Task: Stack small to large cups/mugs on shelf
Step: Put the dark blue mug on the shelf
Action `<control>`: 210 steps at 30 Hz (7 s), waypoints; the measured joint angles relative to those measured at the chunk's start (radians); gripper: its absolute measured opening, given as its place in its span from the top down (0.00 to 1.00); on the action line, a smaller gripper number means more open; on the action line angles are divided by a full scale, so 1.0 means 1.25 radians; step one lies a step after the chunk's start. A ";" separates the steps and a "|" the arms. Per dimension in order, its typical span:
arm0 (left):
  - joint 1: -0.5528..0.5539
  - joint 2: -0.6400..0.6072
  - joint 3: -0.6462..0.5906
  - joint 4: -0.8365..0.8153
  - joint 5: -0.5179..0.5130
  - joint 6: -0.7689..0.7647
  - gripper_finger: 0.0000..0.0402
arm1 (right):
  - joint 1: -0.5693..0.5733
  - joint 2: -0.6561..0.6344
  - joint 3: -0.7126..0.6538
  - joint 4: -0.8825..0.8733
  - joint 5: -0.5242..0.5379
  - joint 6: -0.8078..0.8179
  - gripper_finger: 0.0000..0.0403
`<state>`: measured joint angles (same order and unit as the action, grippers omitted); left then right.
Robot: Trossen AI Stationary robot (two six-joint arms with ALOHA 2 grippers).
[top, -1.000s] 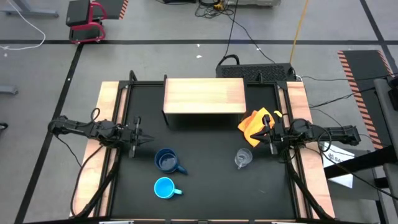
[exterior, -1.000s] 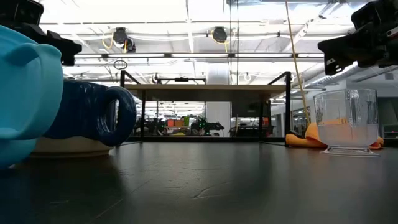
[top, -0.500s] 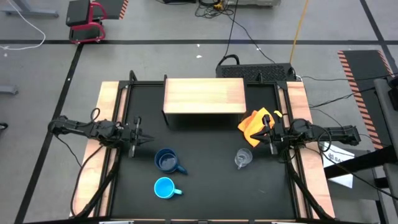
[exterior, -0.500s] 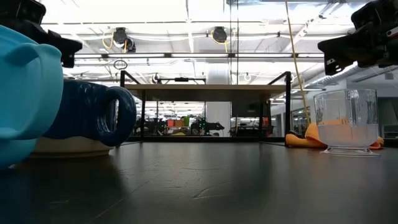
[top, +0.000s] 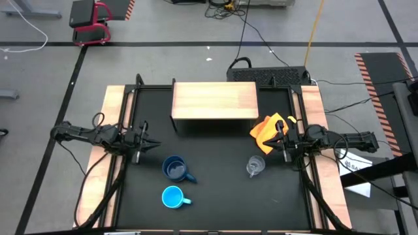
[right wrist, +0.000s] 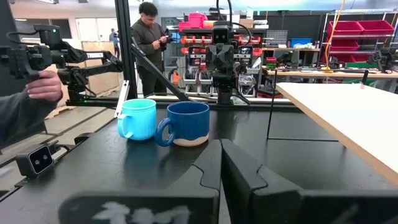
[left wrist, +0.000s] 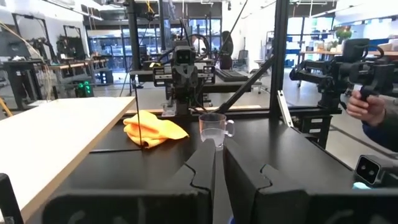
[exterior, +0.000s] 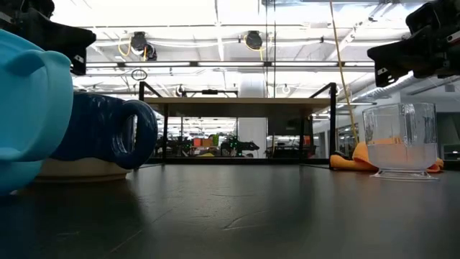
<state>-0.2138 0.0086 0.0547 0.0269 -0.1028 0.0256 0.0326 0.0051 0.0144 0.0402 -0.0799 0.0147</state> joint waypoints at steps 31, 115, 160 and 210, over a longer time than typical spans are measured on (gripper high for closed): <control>0.000 0.000 0.001 0.017 0.060 0.008 0.99 | 0.000 0.000 0.000 0.000 0.000 -0.021 1.00; 0.173 0.570 0.479 -0.302 0.043 -0.121 1.00 | 0.000 0.027 0.000 -0.007 0.000 -0.015 1.00; 0.184 0.916 0.733 -0.615 0.286 0.136 1.00 | 0.000 0.050 0.000 -0.006 0.000 -0.017 1.00; 0.063 1.034 0.761 -0.642 0.249 0.074 1.00 | 0.000 0.051 0.000 -0.006 0.000 -0.015 1.00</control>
<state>-0.1353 1.3014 1.0056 -0.7760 0.2089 0.1184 0.0324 0.0689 0.0147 0.0330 -0.0803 -0.0039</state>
